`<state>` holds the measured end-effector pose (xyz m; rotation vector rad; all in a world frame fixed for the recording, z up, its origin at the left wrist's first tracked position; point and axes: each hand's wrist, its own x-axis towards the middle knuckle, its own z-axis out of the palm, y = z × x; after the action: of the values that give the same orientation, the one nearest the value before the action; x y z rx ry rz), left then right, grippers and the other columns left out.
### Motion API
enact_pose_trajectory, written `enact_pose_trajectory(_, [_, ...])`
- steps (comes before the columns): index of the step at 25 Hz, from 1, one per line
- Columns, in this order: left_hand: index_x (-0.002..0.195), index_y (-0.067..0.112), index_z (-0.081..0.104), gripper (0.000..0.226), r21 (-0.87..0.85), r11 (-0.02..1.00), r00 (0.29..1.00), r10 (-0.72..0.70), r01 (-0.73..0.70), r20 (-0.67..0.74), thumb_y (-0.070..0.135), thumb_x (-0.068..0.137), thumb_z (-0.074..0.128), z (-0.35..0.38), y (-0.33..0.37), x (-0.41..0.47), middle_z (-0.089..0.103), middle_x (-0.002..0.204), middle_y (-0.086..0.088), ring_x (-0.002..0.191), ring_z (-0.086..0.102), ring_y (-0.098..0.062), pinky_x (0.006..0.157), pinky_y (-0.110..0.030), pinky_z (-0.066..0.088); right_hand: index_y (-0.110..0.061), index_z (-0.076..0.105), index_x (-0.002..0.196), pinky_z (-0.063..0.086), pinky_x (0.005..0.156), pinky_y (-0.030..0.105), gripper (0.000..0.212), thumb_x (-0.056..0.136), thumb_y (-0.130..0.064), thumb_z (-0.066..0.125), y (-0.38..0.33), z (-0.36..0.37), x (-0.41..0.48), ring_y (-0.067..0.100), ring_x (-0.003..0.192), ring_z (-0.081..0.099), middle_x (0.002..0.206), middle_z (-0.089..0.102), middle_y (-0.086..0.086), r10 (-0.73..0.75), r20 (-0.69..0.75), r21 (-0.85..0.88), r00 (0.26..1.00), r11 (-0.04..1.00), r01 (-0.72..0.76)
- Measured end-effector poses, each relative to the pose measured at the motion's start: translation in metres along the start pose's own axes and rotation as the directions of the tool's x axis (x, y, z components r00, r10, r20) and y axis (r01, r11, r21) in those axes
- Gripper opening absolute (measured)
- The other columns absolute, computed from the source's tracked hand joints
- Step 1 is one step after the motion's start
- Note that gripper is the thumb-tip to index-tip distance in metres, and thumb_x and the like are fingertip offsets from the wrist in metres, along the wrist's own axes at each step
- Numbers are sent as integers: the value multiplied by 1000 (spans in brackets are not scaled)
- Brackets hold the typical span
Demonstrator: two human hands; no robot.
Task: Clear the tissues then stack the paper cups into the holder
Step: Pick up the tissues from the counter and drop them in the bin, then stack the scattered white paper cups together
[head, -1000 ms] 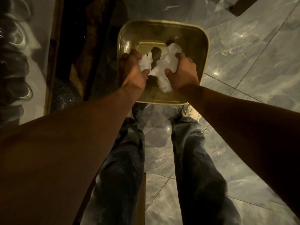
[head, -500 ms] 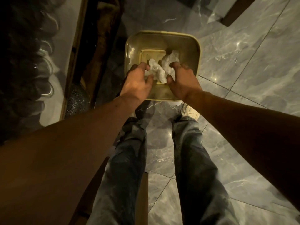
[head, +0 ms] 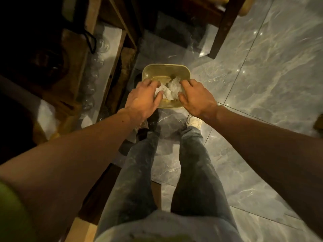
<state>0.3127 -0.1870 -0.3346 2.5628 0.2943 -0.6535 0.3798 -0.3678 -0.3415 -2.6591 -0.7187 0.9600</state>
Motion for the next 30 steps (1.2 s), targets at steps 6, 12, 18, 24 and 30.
enact_pose_trajectory(6, [129,18,54,40,122,985,992,122,-123,18,43,101,41,-76,44,-73,55,127,-11,114,54,-32,92,-48,47,-12,45,138,45,93,46,47,99,-38,42,-27,-83,-91,38,116,52,133,53,18,51,-89,-76,995,995,-58])
enact_pose_trajectory(12, [134,18,51,46,256,903,936,352,-346,24,45,99,38,-144,119,-106,53,133,-10,125,47,-33,103,-46,37,-18,40,143,34,106,49,53,97,-46,39,-31,-161,-177,38,128,44,141,47,16,189,-247,-89,950,972,-217])
enact_pose_trajectory(18, [135,19,52,47,356,734,774,632,-579,-44,46,100,37,-203,250,-88,53,135,-7,128,47,-28,105,-43,36,-22,37,145,29,110,48,55,98,-50,37,18,-238,-240,36,131,41,143,45,14,280,-453,-43,847,941,-334])
enact_pose_trajectory(24, [138,19,50,46,404,625,641,759,-668,-115,44,102,39,-225,423,-58,51,138,-7,128,47,-26,108,-41,36,-20,41,143,27,109,46,56,96,-50,41,125,-334,-301,34,133,39,141,47,14,328,-635,-32,699,893,-449])
enact_pose_trajectory(30, [134,17,55,44,452,533,503,841,-715,-197,43,101,44,-227,572,-40,55,134,-9,127,50,-27,106,-41,36,-20,40,145,29,108,46,57,97,-50,42,224,-420,-366,33,133,40,144,45,13,351,-757,4,552,846,-533])
